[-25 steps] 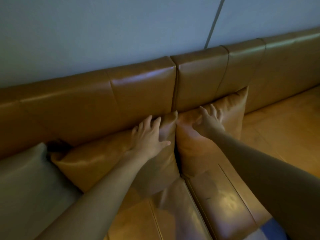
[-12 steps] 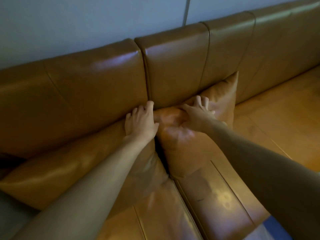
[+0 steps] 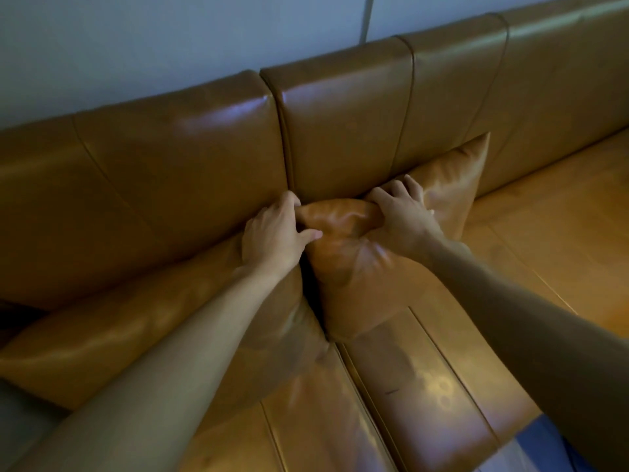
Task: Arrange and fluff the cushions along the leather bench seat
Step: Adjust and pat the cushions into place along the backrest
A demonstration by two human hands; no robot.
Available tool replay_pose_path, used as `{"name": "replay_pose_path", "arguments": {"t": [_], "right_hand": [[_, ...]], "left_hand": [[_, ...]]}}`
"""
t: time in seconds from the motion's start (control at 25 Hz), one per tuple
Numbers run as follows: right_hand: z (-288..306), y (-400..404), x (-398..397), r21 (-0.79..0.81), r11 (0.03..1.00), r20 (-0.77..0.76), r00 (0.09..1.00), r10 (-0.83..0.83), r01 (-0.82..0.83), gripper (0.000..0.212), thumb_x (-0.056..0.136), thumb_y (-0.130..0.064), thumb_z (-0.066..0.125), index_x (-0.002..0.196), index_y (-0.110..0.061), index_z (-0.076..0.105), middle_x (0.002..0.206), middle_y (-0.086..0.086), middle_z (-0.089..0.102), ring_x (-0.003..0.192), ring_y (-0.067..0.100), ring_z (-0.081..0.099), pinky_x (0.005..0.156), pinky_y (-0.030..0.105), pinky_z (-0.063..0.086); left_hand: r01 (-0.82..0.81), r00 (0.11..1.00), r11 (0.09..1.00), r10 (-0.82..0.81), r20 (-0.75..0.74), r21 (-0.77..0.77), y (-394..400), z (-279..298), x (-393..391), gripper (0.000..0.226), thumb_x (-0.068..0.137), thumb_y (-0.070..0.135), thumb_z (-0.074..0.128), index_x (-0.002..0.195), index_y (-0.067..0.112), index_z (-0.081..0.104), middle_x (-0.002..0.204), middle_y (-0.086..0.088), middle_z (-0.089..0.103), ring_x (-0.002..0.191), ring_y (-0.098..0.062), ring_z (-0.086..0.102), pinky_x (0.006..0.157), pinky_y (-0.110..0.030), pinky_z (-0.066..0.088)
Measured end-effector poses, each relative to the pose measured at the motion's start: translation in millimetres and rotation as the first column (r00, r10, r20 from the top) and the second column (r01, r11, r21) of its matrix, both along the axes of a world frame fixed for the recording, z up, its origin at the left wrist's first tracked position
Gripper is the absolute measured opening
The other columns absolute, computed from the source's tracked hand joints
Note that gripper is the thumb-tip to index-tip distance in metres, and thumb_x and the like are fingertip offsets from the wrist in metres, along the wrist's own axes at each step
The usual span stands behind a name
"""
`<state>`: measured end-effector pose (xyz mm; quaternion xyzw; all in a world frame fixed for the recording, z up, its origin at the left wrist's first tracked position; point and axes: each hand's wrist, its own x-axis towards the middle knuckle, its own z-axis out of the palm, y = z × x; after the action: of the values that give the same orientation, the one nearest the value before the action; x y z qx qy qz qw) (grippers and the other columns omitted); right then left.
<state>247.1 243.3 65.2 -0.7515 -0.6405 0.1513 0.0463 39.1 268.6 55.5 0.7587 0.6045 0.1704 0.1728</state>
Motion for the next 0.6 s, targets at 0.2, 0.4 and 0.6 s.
{"name": "replay_pose_path", "arguments": {"t": [0.2,0.4,0.6], "right_hand": [[-13,1,-17,-0.065,0.998,0.015,1.0,0.018,-0.017,0.066,0.086,-0.031,0.07,0.141,-0.025,0.035,0.153,0.005,0.025,0.151,0.035,-0.008,0.104,0.08,0.021],[-14,0,-15,-0.124,0.991,0.033,0.998,0.047,-0.042,0.08,0.083,-0.038,0.072,0.147,-0.024,0.028,0.159,0.002,0.019,0.151,0.033,-0.014,0.105,0.079,0.02],[3,-2,-35,-0.099,0.994,-0.008,0.999,0.043,-0.044,0.091,0.084,-0.054,0.06,0.155,-0.03,0.008,0.166,-0.004,0.001,0.151,0.029,-0.019,0.112,0.073,0.003]], "left_hand": [[0.013,0.993,1.0,-0.015,-0.119,-0.02,1,-4,-4,0.052,0.079,0.043,0.074,0.113,0.015,0.047,0.121,-0.008,0.061,0.114,-0.031,0.053,0.088,-0.042,0.042],[0.035,0.997,0.993,-0.043,-0.064,-0.114,3,2,-14,0.061,0.083,0.059,0.061,0.128,0.02,0.045,0.128,-0.006,0.058,0.12,-0.031,0.05,0.094,-0.041,0.039],[-0.019,0.988,0.989,-0.004,-0.156,-0.144,-11,10,-44,0.073,0.086,0.072,0.039,0.139,0.023,0.042,0.142,-0.006,0.049,0.131,-0.03,0.043,0.104,-0.044,0.033]]}}
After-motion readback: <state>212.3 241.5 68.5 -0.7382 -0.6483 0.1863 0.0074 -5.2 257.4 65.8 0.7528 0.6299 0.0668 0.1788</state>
